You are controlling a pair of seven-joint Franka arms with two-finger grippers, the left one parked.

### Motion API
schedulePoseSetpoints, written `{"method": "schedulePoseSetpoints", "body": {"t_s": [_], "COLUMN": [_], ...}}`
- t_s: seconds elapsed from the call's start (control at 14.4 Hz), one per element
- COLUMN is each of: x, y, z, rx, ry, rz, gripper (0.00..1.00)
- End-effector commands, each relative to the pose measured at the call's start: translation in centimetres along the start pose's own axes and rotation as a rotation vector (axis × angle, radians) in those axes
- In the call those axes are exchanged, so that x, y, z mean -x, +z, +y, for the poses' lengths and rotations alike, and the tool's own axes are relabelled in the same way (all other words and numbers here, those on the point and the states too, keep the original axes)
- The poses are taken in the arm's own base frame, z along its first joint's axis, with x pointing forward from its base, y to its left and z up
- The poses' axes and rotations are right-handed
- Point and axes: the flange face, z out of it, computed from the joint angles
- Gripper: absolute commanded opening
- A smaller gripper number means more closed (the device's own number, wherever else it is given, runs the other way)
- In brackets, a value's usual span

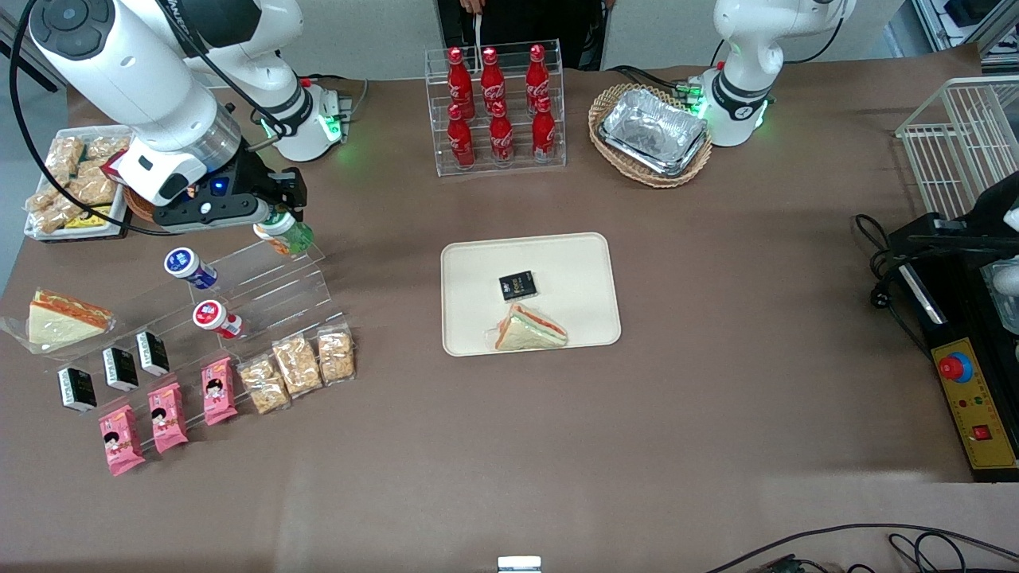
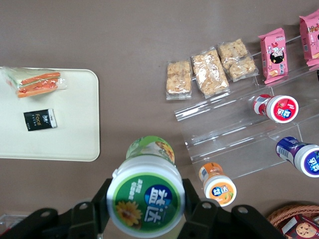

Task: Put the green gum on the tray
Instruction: 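Lift the green gum bottle up out of the rack, then carry the green gum bottle over the cream tray beside the tissue pack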

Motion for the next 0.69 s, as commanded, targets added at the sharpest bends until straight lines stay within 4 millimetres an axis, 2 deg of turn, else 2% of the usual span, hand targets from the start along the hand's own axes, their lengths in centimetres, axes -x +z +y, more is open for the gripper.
{"method": "schedulePoseSetpoints", "body": {"t_s": [0.0,0.07,0.21,0.42,0.62], "x": [0.0,0.0,1.2,2.7,2.7], "y": [-0.7,-0.7,0.1,2.7,6.7], "z": [-0.3,-0.6,-4.6,-11.9,-16.8], "rx": [-0.008,-0.007,0.004,0.013,0.016], "ry": [0.012,0.031,0.091,0.133,0.159], "rz": [-0.012,-0.014,-0.027,-0.026,-0.022], "gripper": [0.00,0.00,0.00,0.00,0.00]}}
